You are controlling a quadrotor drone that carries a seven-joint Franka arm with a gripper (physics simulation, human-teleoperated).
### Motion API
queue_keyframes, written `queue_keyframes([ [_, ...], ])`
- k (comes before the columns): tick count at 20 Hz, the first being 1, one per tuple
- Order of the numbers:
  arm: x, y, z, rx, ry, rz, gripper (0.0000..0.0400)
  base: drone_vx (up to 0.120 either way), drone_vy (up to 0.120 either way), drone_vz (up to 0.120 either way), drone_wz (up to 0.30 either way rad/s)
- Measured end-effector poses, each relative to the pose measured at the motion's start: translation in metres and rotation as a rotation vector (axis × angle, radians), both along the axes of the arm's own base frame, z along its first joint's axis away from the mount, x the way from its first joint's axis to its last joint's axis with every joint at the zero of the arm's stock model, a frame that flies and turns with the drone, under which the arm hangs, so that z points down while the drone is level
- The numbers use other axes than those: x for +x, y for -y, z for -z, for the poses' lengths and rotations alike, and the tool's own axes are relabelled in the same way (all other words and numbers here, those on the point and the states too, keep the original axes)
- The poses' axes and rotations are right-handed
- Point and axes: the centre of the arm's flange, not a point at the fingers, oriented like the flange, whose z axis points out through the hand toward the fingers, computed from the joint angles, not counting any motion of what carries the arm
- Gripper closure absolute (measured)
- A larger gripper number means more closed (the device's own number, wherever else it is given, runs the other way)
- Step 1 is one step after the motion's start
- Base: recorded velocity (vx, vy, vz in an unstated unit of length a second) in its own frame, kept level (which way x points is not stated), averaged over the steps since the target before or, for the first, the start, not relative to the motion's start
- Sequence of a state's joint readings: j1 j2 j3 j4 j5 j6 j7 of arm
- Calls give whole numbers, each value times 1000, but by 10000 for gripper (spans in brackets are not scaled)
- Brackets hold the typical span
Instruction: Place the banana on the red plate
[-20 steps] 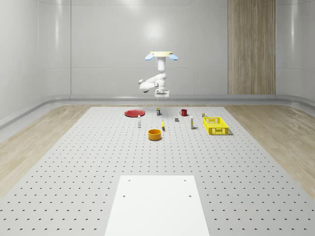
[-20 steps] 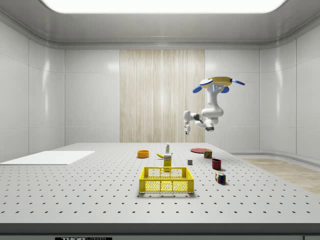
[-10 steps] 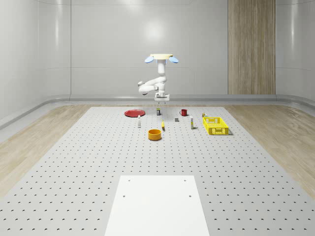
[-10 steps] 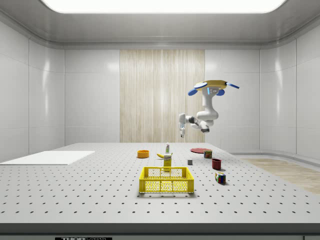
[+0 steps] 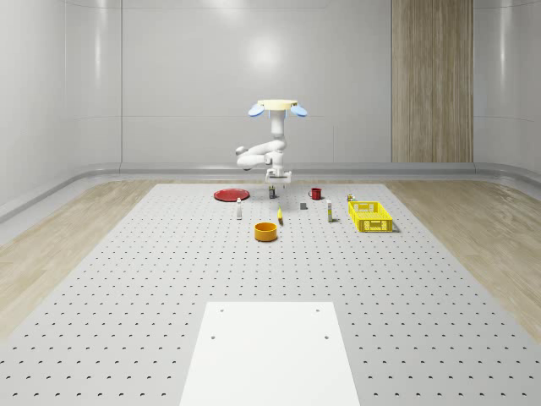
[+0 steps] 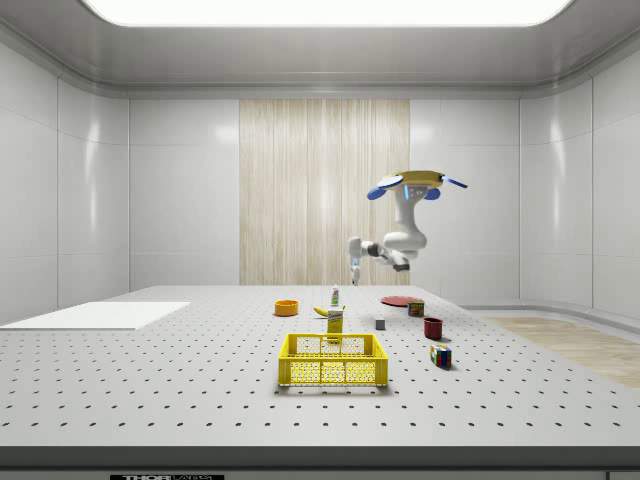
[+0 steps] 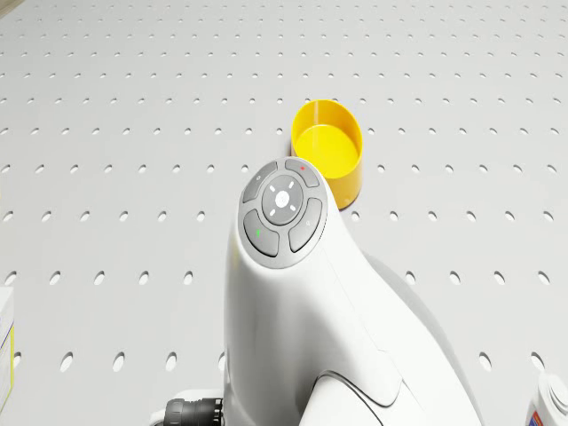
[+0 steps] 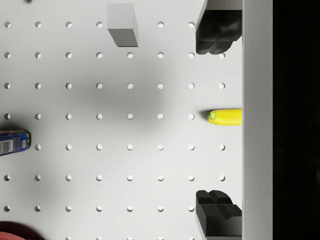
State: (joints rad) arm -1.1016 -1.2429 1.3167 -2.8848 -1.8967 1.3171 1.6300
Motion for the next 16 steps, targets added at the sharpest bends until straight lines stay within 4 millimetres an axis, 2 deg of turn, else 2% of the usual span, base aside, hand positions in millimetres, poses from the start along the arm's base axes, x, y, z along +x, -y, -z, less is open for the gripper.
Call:
queue_keyframes([
  [5,0,0,0,0,0,0,0,120,0,-120,0],
  [10,0,0,0,0,0,0,0,120,40,-24,0],
  [16,0,0,0,0,0,0,0,120,0,-120,0],
])
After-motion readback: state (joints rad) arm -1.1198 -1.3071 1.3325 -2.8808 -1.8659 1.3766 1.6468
